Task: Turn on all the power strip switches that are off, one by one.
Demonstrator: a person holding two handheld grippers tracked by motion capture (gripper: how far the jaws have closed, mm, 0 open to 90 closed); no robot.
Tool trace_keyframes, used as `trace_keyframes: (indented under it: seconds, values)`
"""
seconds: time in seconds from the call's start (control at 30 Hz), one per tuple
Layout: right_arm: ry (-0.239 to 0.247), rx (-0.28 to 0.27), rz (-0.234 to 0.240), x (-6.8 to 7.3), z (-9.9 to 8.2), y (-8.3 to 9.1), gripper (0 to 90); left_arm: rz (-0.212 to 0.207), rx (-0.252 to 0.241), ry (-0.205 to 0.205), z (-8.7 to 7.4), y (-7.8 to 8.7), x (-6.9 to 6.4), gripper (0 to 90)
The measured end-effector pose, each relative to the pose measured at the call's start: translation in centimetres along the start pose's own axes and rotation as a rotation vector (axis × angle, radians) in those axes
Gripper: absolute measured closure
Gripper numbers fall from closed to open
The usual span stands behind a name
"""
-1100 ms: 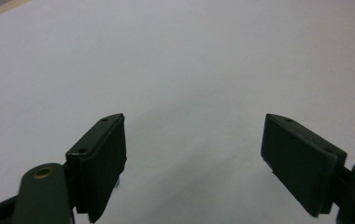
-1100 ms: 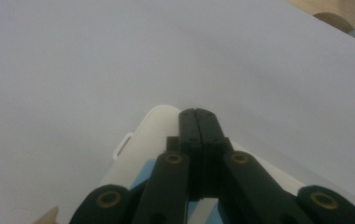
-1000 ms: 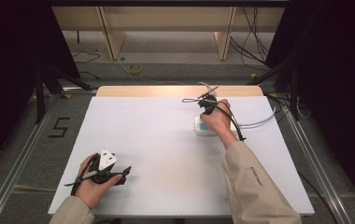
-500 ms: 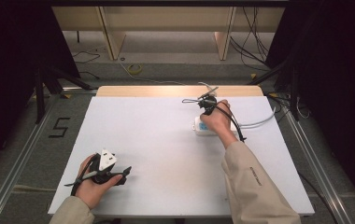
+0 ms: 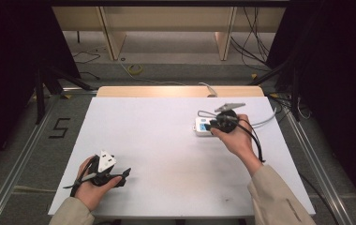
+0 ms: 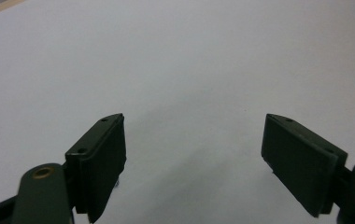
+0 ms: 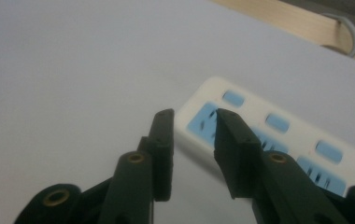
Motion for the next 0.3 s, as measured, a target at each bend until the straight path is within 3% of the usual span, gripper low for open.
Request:
trace_keyframes:
  seconds: [0.1, 0.3]
  values:
    - [0.009, -0.018, 0.047, 1.6, -3.3, 1.7, 60.7, -0.004, 0.005, 0.004, -0.1, 0.0, 0.0, 21.8]
    - [0.018, -0.082, 0.091, 3.6, -9.0, 4.2, 51.2, -0.013, 0.007, 0.014, 0.1, -0.3, -0.2, 21.3]
Point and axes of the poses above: each handheld gripper's, and its own axes: y roughly backward along the jaws, z roughly out of its top, x roughly to its left, the point moved 2 cm from there along -y, roughly forward along the jaws, and after that the axes turned 10 degrees about z, right-handed, at the moved point
